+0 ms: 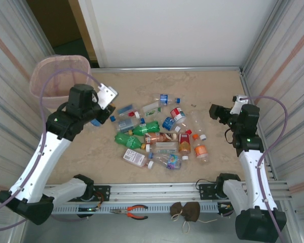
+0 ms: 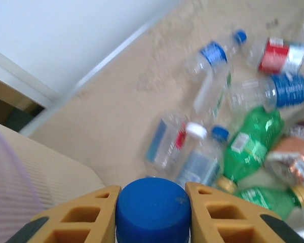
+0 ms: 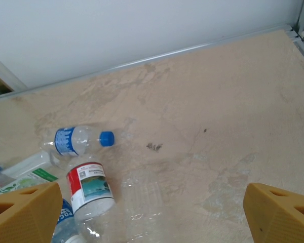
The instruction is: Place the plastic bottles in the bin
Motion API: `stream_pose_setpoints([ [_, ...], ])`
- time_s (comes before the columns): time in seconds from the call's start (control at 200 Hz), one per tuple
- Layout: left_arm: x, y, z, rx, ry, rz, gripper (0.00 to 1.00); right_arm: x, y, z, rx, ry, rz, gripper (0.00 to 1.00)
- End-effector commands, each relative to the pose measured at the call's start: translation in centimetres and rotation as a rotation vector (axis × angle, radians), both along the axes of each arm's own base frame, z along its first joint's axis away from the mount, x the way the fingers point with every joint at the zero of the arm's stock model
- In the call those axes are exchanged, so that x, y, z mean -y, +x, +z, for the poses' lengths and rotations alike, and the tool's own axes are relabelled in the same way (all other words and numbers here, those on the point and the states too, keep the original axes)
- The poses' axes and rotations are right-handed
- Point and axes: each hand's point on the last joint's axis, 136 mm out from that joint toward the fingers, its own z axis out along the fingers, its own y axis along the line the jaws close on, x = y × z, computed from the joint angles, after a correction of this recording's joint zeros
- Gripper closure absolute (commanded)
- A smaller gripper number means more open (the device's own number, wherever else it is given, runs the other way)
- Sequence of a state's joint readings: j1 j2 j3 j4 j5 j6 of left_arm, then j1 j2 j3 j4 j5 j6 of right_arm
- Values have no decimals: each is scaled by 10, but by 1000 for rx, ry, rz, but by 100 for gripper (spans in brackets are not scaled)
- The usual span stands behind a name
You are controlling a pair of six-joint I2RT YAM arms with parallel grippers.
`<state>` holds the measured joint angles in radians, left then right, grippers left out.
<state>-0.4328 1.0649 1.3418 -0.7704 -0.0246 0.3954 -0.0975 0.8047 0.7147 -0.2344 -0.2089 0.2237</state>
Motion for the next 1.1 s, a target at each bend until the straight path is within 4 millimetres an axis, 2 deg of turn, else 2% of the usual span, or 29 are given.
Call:
stream_pose_setpoints([
  [0.0,-3,14,54,138,-66,58,86,-2,-2,25,54,-13,8,9],
  [0.065,-10,24,76,186,-72,119,91,-2,-2,26,58,-13,7,9],
  [0.301,-24,52,141,369,-40,200,93,-2,-4,30,63,-12,2,9],
  [0.406,-41,71,158,388,-43,256,93,-2,-4,32,67,-12,4,9],
  [0.541,-74,101,164,395,-31,355,95,-2,-5,33,67,-12,0,9],
  [0.711,-116,143,150,372,-61,474,97,-2,-5,32,65,-10,-1,9],
  [0.882,-151,180,111,292,-58,601,98,-1,-7,32,61,-12,-8,9],
  [1.097,-200,203,54,184,-96,745,100,0,-10,29,55,-17,-16,9],
])
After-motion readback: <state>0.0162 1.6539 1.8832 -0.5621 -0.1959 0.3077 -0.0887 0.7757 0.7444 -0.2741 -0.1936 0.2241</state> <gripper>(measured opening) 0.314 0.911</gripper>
